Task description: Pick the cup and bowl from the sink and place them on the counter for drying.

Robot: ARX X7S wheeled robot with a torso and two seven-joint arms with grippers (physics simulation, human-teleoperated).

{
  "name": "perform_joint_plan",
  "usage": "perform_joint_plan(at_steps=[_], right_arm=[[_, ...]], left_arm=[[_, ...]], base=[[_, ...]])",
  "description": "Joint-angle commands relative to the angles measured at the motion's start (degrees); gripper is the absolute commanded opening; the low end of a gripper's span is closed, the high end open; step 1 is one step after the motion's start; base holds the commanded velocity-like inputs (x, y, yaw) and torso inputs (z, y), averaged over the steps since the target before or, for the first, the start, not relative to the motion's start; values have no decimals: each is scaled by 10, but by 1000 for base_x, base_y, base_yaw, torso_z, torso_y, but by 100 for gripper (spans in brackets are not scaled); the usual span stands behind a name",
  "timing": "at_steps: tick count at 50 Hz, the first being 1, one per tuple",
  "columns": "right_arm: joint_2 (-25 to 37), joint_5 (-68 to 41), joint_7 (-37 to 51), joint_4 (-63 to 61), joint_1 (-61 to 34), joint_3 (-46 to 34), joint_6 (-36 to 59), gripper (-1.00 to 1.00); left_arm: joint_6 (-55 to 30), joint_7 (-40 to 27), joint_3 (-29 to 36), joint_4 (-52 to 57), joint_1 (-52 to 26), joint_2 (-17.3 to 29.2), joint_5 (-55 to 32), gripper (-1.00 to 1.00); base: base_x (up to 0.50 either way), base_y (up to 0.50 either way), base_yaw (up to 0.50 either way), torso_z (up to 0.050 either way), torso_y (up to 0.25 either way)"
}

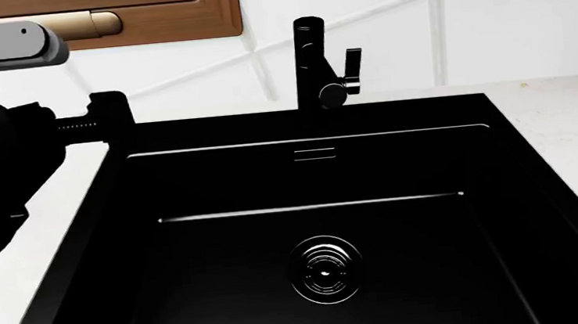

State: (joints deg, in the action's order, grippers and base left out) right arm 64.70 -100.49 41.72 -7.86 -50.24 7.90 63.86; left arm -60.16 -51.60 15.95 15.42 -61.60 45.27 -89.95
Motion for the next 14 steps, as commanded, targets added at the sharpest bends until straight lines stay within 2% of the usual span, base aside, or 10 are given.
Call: perform_joint_plan(at_steps=[1, 9, 14], right_arm=[[-40, -5, 24, -3, -127, -105, 19, 100], [-90, 42, 27, 38, -244, -183, 65, 100], [-105, 33, 37, 46, -254, -197, 72, 100]], left_arm=[[-6, 12, 22, -1, -13, -8, 32, 100], [-2, 13, 26, -3, -18, -12, 43, 100], [-9, 11, 32, -4, -25, -13, 42, 100]], base=[[0, 0, 0, 0, 0], [0, 0, 0, 0, 0], [0, 0, 0, 0, 0]])
